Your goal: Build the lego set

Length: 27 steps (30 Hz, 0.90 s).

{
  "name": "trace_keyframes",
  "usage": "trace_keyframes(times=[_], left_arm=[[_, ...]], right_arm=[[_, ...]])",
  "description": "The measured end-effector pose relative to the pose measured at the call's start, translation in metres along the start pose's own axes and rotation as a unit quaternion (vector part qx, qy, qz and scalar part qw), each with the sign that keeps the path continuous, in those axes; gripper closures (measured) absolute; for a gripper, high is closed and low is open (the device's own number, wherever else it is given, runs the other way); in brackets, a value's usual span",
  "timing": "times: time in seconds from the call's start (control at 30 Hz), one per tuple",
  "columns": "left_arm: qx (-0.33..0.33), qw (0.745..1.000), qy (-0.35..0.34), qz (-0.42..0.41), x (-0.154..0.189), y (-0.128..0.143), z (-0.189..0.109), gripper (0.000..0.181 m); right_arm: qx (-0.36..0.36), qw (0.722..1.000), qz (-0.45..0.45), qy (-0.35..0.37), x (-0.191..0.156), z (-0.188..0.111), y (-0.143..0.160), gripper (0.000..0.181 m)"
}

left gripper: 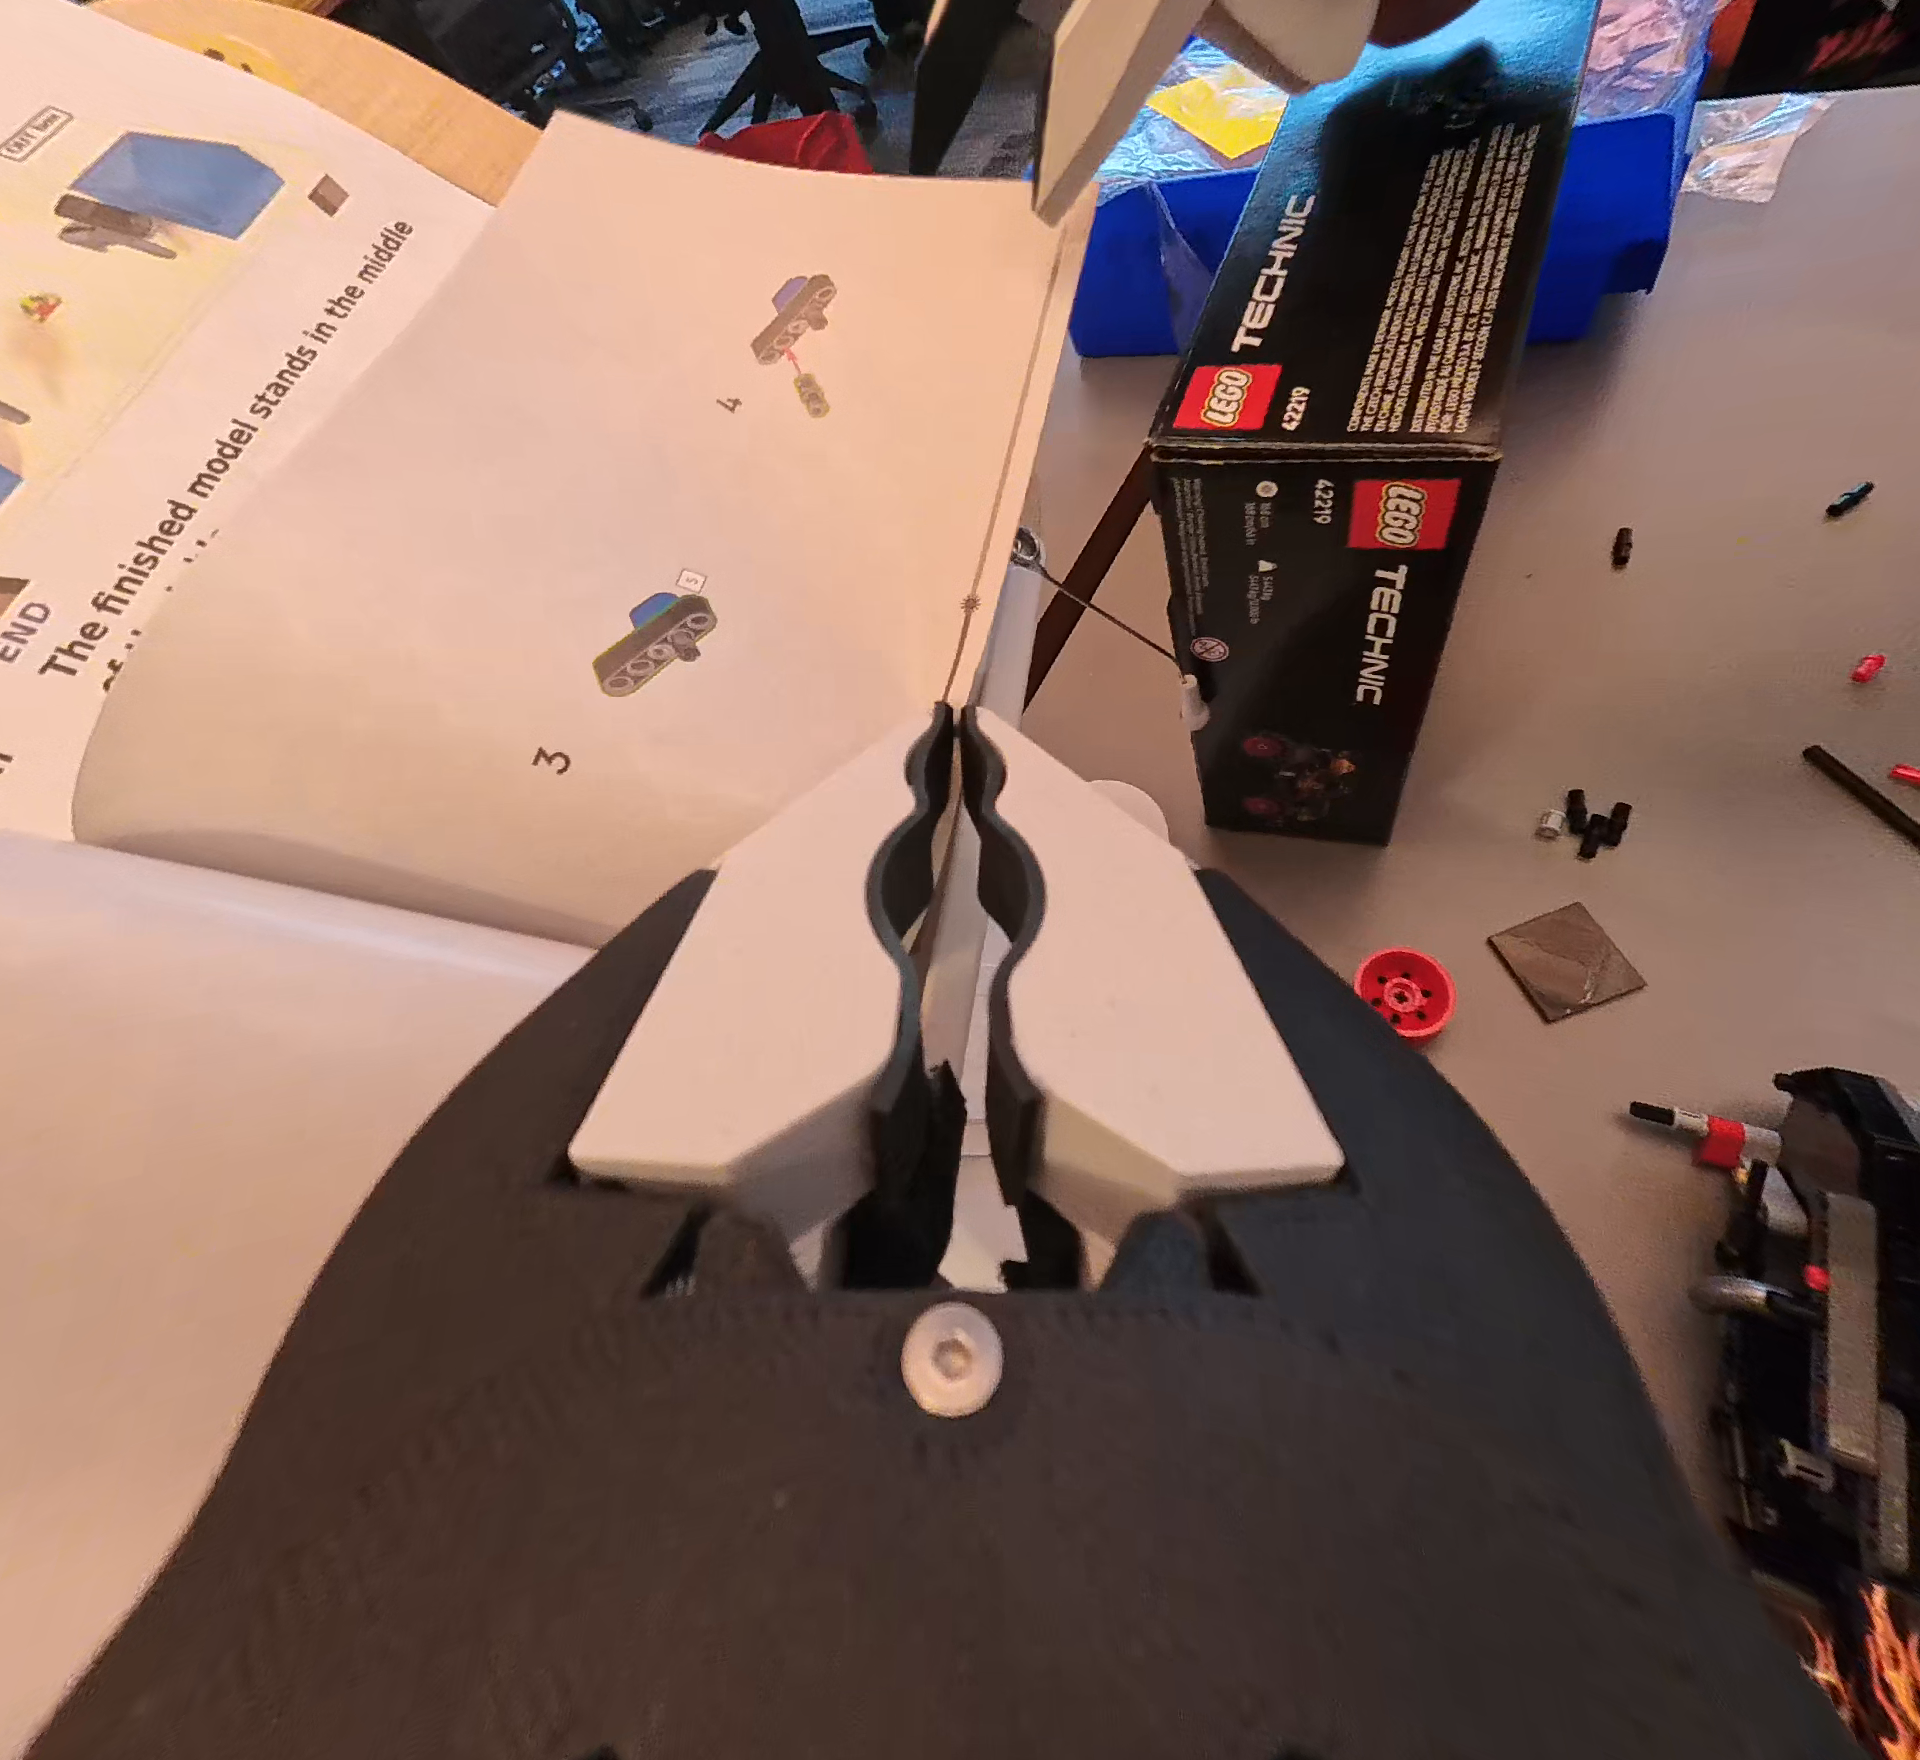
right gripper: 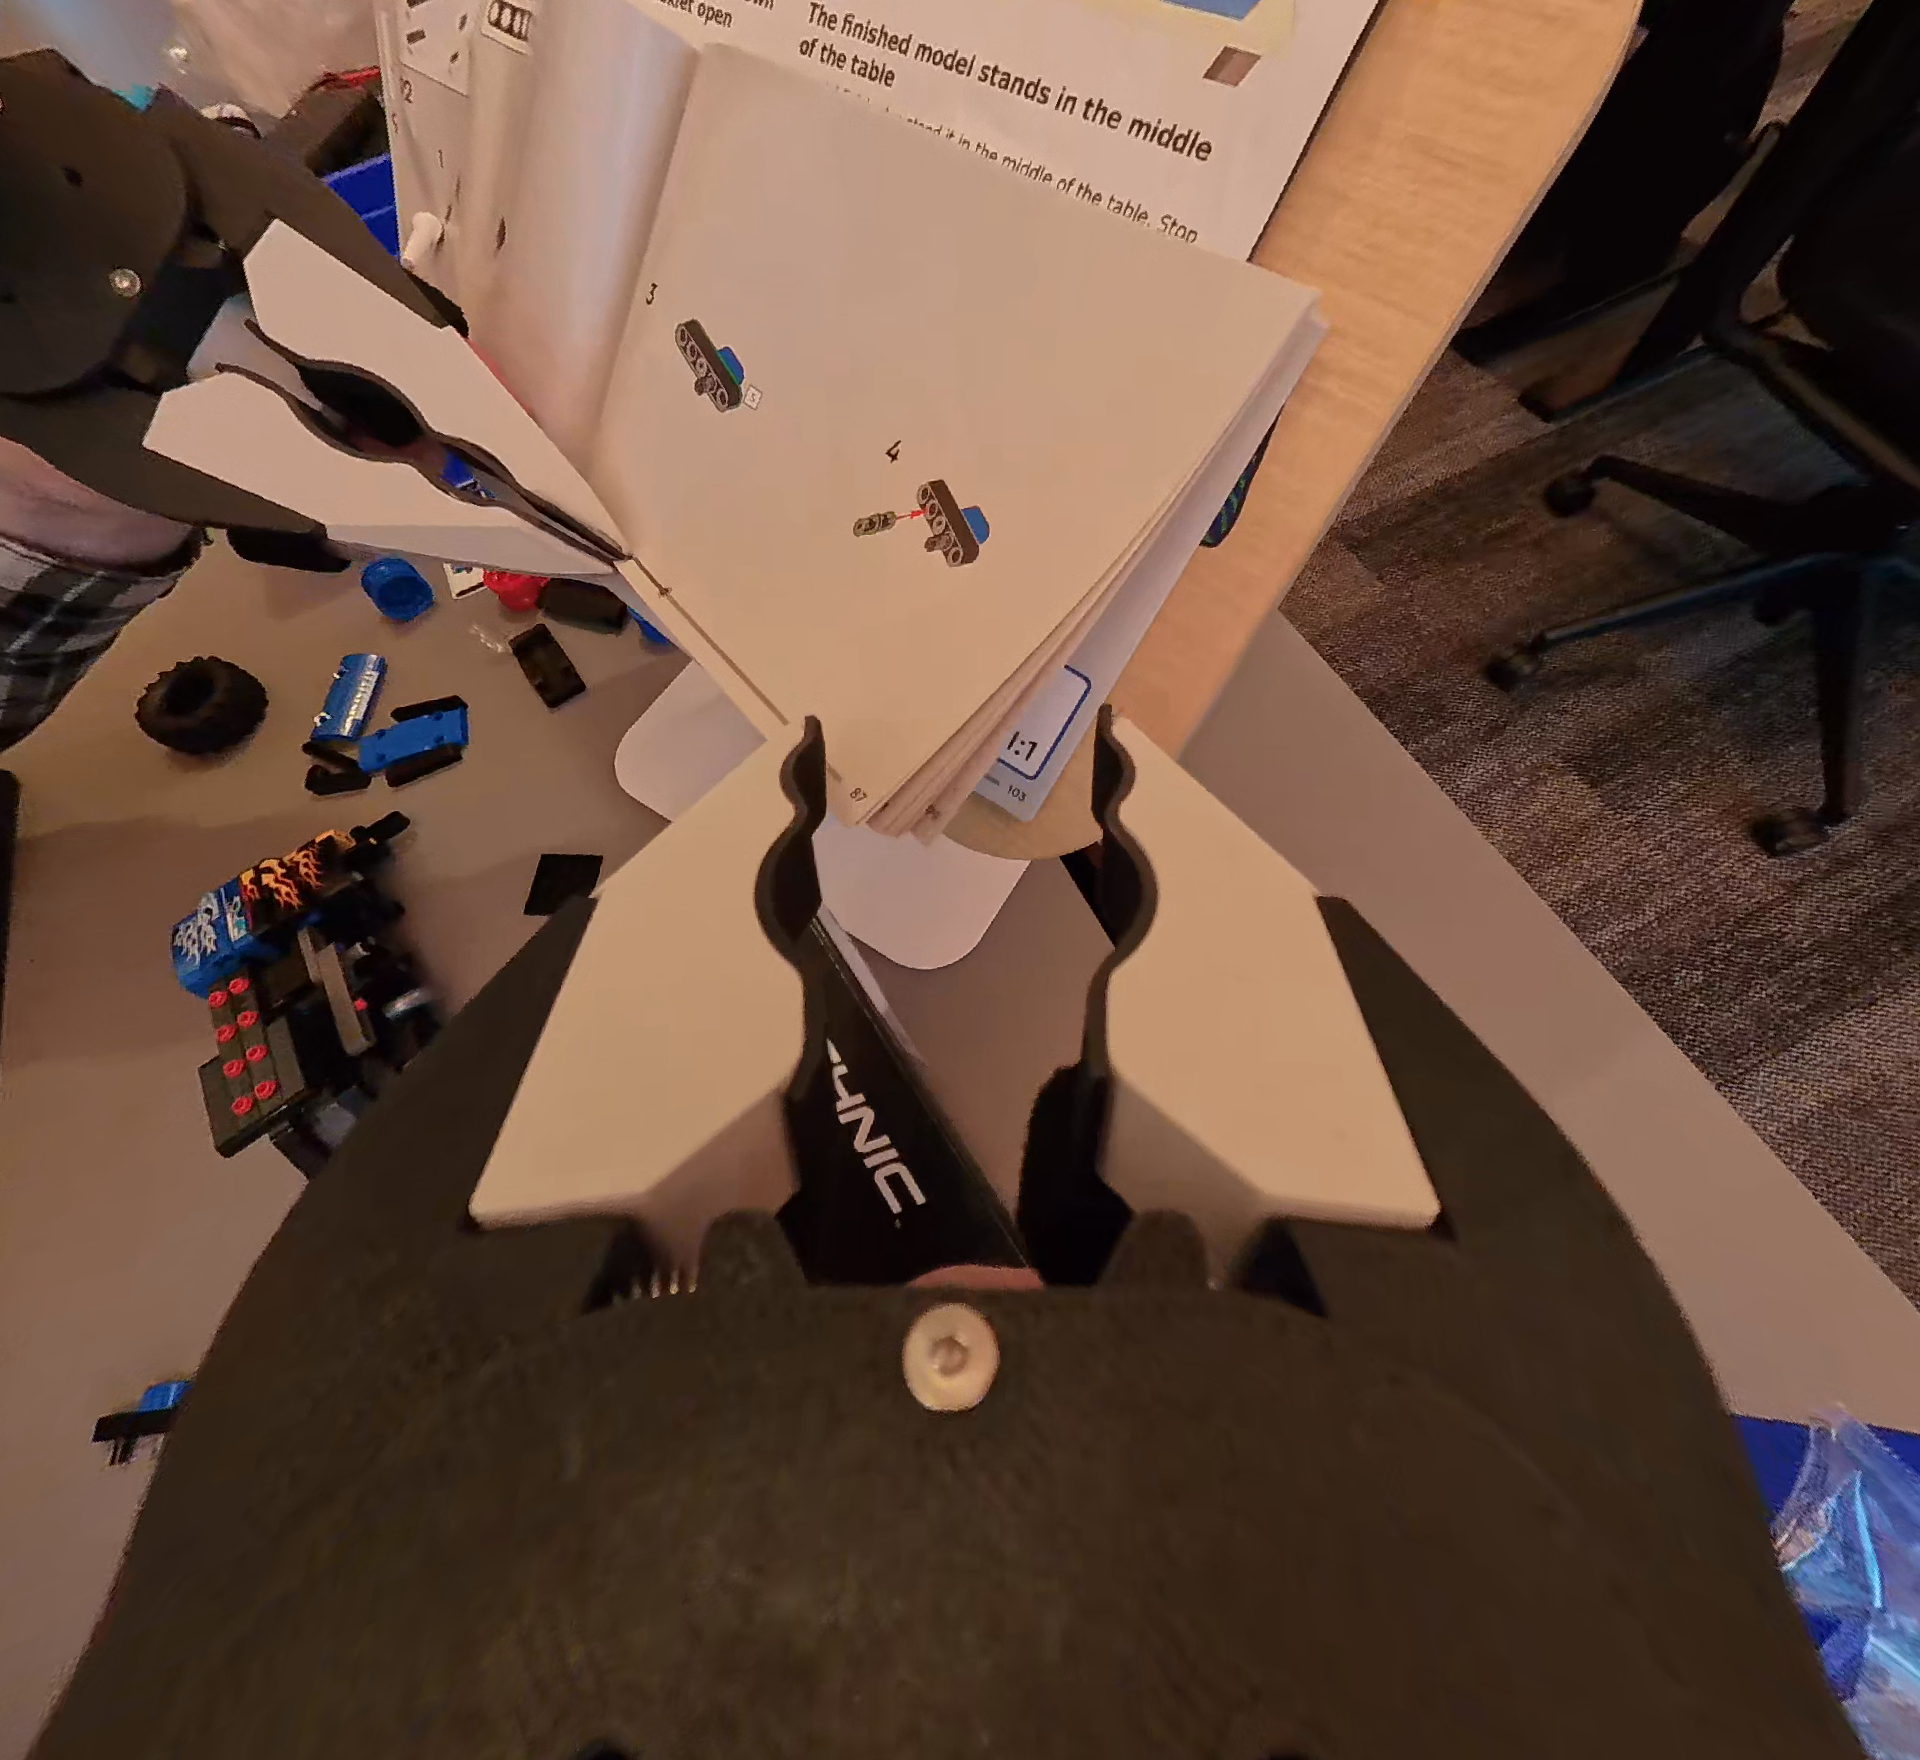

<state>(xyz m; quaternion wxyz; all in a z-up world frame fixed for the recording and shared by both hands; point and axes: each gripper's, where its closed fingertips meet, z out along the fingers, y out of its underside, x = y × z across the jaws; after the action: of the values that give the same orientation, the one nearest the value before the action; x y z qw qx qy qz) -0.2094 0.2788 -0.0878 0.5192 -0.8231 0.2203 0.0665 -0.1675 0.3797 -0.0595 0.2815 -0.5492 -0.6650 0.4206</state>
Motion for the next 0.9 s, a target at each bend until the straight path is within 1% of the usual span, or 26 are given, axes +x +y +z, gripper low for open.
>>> trace_keyframes(times=[0.37,0.9], left_arm=[[-0.002,1.000,0.017,-0.016,0.000,0.000,0.000,0.181],[-0.013,0.998,0.046,-0.037,0.001,0.002,0.000,0.181]], right_arm=[[0.010,1.000,0.003,-0.015,-0.004,-0.004,-0.002,0.132],[0.000,1.000,0.004,-0.031,-0.008,-0.004,0.008,0.134]])
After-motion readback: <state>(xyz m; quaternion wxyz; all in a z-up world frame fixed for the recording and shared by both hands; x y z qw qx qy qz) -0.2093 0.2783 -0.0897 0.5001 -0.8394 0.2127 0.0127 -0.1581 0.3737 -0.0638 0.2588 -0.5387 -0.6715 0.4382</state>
